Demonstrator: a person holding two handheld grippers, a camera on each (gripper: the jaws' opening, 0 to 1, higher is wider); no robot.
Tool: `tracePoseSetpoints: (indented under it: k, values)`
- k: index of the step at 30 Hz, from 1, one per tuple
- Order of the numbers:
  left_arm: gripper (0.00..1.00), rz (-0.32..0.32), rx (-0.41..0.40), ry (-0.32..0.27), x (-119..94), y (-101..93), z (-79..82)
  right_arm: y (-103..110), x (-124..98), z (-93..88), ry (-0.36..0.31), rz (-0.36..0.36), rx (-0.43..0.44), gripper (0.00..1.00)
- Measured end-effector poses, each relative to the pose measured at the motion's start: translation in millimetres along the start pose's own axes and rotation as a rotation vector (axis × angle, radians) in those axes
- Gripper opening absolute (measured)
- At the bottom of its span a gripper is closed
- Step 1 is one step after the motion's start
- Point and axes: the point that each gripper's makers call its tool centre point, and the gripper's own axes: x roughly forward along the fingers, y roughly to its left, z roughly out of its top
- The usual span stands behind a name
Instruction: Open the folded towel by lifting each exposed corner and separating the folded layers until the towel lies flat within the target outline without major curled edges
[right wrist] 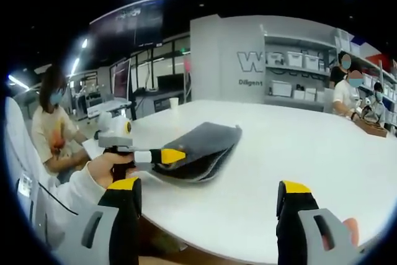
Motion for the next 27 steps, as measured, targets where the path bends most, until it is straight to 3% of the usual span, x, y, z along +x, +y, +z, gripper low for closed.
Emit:
tracePoseSetpoints:
  k: [27]
  values:
    - [0.03, 0.133, 0.101, -0.153, -42, 23.3, 53.4, 5, 1, -1.0, 0.011, 0.008, -0.013, 0.89]
